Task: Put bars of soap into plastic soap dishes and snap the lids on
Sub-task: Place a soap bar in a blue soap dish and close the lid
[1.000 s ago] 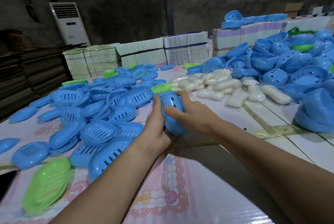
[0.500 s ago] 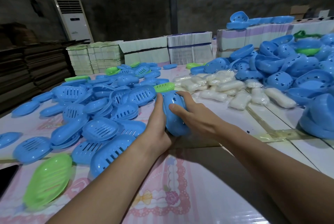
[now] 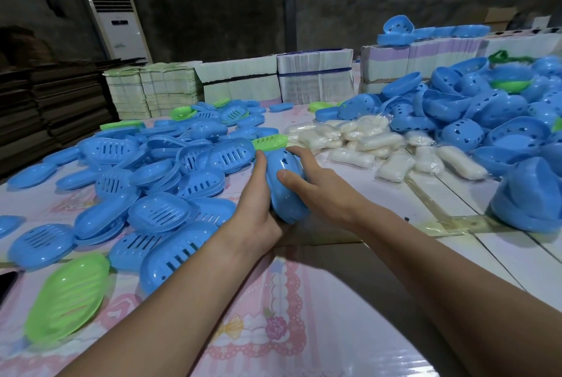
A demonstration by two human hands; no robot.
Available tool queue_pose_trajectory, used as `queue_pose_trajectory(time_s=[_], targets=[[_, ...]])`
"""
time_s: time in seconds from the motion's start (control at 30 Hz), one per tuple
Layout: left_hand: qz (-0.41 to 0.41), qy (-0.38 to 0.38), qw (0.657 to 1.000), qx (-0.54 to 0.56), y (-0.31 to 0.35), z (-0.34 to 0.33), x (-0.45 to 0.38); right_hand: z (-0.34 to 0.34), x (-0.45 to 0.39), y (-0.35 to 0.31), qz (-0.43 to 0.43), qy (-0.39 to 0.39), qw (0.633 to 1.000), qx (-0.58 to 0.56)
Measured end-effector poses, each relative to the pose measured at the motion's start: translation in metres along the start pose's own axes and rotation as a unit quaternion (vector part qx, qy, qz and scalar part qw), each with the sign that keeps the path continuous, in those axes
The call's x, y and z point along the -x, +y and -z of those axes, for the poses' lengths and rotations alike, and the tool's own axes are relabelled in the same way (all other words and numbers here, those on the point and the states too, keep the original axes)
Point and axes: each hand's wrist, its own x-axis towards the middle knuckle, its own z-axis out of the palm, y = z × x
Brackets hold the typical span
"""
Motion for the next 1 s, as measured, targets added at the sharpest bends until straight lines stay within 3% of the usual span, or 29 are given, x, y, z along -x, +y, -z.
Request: queue_pose_trajectory(time_s=[0.2,0.37,0.63,1.0], targets=[[-0.006,0.020,1.000,0.004,0.000,-0.004,-0.002,0.007,0.000,-0.005,0.011,-0.005,1.000,0.028],[-0.019,0.057,0.996,-0.073,0.001,-0.017,0.005,0.022,0.004,-0.006,0.015,-0.042,0.999,0.014],[0.019,0.028,0.998,-0.052,0.007,-0.040,0.010,0.029,-0.004,-0.002,-0.023,0.025,0.998,-0.053],[-0.019,0.038,0.999,-0.025,-0.007,-0.075,0.004,0.052,-0.007,0.004,-0.045,0.059,0.996,-0.056]])
